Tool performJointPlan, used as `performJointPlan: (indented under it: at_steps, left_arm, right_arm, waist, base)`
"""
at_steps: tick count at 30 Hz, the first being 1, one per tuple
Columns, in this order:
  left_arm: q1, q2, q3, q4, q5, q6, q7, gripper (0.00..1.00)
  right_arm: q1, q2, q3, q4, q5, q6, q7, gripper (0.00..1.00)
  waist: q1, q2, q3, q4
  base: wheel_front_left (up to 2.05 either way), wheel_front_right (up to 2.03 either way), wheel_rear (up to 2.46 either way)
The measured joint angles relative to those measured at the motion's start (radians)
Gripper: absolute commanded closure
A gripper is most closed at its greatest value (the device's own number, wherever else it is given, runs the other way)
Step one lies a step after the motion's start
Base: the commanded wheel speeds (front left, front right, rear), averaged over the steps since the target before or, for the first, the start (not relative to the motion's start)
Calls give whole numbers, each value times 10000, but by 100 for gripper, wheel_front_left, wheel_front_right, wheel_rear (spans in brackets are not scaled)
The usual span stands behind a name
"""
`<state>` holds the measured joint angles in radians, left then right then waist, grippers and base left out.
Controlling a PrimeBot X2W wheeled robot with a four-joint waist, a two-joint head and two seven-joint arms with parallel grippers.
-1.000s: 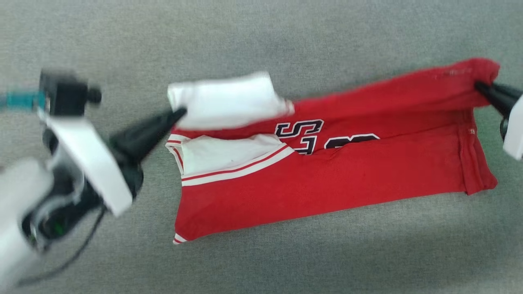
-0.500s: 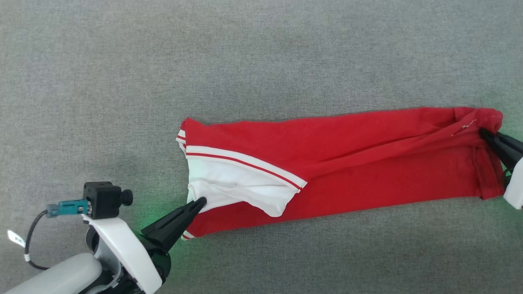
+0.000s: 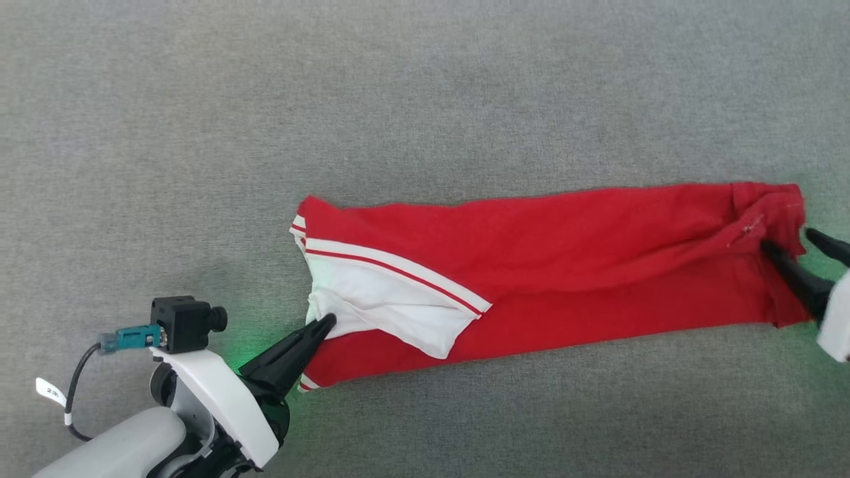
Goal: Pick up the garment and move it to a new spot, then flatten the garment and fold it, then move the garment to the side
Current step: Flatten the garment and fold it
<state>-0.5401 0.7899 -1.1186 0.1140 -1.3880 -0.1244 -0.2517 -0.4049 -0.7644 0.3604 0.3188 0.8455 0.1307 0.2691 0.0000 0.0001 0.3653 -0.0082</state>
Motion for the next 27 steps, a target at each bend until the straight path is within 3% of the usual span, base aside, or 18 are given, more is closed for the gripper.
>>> performJointPlan:
  at_steps: [2, 10, 14, 20, 22, 27]
  left_arm:
    - [156, -50, 159, -75, 157, -2, -44, 0]
    - [936, -842, 1810, -184, 821, 113, -94, 0]
    - [1757, -1726, 2951, 362, 1586, 215, -98, 0]
    - [2642, -3032, 4474, 1450, 2560, 31, -96, 0]
    - [2778, -3402, 5129, 1701, 3149, 10, -98, 0]
    - [3111, -4090, 6675, 2092, 5916, -2, -98, 0]
  right_arm:
    - [306, -244, -297, -251, 109, 0, 242, 0]
    - [1021, -385, -1524, -566, 663, 0, 1298, 0]
    - [1235, -148, -1758, -119, 972, 0, 1841, 0]
    - [1277, 6, -2102, 775, 1103, -2, 2236, 0]
    - [1276, 6, -2142, 953, 1103, -2, 2372, 0]
    - [1277, 63, -2205, 1237, 1174, -4, 2610, 0]
  waist:
    - [0, 0, -97, 88]
    - [0, 0, -373, 626]
    - [0, 0, -504, 1035]
    - [0, 0, -679, 1659]
    - [0, 0, -728, 1824]
    - [0, 0, -839, 2059]
  base:
    - [0, 0, 0]
    - [0, 0, 0]
    - [0, 0, 0]
    - [0, 0, 0]
    - [0, 0, 0]
    - [0, 0, 0]
